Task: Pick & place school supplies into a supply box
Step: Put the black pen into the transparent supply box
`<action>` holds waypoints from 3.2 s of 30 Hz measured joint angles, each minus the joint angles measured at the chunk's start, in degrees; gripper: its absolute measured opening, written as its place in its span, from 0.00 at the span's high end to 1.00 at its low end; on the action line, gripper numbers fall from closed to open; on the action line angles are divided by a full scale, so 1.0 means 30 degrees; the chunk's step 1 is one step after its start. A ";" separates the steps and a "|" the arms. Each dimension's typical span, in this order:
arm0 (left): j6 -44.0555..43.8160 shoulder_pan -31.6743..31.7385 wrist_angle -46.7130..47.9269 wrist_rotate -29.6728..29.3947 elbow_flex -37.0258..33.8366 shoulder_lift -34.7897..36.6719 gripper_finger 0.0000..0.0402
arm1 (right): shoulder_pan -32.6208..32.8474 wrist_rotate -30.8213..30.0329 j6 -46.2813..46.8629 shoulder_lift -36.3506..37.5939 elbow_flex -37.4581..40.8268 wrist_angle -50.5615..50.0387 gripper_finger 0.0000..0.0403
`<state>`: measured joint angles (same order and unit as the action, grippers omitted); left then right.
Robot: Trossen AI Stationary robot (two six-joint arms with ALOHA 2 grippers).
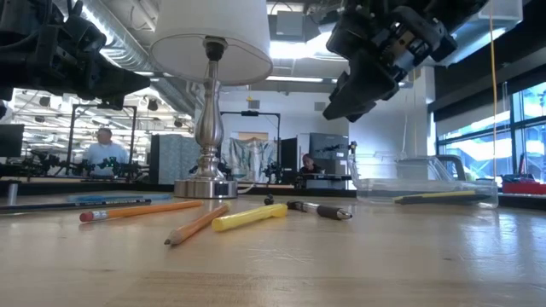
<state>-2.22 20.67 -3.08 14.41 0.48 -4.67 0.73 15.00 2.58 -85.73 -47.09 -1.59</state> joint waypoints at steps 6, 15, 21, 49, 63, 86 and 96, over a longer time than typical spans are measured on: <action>0.0000 0.0002 -0.0005 0.0000 0.0003 0.0005 0.98 | 0.0013 0.0029 -0.0372 0.0000 0.0000 0.0031 0.82; 0.0000 0.0000 -0.0005 0.0000 -0.0002 0.0000 0.98 | 0.0022 -0.0041 0.3149 0.0000 0.0000 0.0136 0.61; -0.0003 0.0000 -0.0005 0.0000 0.0001 0.0004 0.98 | -0.0022 0.0168 0.6103 0.0000 -0.0004 0.1512 0.58; -0.0015 0.0007 -0.0005 0.0022 0.0005 0.0007 0.98 | 0.2846 -0.6816 1.2604 -0.4969 -0.6032 -0.9824 0.57; -0.0001 0.0006 -0.0005 0.0022 0.0005 0.0000 0.98 | 0.3766 -0.6630 1.2992 -0.7837 -0.7395 -0.9081 0.57; -0.0007 0.0000 -0.0004 0.0015 0.0004 0.0006 0.98 | 0.3883 -0.6652 0.8150 -0.8998 -0.7446 -0.9292 0.61; -0.0007 0.0000 -0.0005 0.0011 0.0005 0.0007 0.98 | 0.3847 -0.6717 0.6938 -0.9020 -0.7424 -0.9807 0.83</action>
<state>-2.24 20.67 -3.09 14.45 0.49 -4.64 12.27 -5.15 23.40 -112.79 -69.36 -31.01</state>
